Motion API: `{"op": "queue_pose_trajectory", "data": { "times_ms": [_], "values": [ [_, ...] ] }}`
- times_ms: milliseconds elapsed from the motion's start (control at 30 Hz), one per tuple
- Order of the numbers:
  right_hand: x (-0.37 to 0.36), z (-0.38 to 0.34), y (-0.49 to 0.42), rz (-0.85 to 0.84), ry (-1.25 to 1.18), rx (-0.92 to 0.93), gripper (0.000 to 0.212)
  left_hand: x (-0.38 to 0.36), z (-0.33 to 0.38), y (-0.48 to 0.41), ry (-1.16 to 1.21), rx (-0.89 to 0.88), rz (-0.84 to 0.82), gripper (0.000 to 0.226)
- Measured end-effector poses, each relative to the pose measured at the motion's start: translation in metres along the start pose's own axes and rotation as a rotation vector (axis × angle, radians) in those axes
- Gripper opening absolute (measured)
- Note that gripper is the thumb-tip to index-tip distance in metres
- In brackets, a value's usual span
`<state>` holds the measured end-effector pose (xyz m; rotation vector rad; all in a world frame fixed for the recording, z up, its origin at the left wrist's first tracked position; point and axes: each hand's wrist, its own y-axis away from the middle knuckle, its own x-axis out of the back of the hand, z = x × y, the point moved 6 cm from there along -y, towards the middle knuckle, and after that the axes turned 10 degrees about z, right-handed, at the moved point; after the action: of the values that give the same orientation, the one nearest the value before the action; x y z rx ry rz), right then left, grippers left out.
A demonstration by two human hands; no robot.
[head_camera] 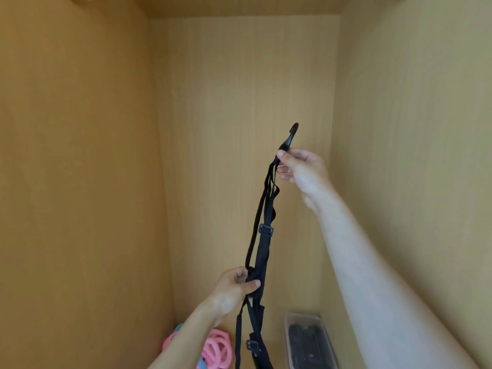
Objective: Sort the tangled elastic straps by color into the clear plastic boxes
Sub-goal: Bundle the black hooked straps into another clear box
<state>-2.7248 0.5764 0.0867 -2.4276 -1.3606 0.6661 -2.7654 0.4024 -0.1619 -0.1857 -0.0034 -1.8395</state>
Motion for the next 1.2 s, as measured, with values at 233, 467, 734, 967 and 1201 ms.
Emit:
{"op": "queue_pose_trajectory", "data": {
  "times_ms": [233,467,734,967,1201],
  "values": [
    [-0.004,-0.04,-0.01,0.028,-0.029,0.057,0.012,-0.002,0.003,-0.004,-0.214,-0.071,0.007,0.011],
    [-0.005,-0.073,-0.018,0.034,-0.09,0.088,0.012,-0.002,-0.003,-0.001,-0.104,0.041,-0.023,0.038],
    [-0.006,-0.092,-0.017,0.028,-0.254,0.073,0.006,-0.015,0.0,-0.008,-0.182,-0.016,0.044,0.016],
    [0.016,-0.124,-0.015,0.112,-0.452,0.145,0.007,-0.003,-0.001,-0.006,-0.056,-0.009,-0.022,0.018],
    [0.02,-0.112,-0.017,0.17,-0.291,0.206,0.008,0.008,-0.023,-0.006,-0.024,0.134,-0.011,0.048]
  ]
}}
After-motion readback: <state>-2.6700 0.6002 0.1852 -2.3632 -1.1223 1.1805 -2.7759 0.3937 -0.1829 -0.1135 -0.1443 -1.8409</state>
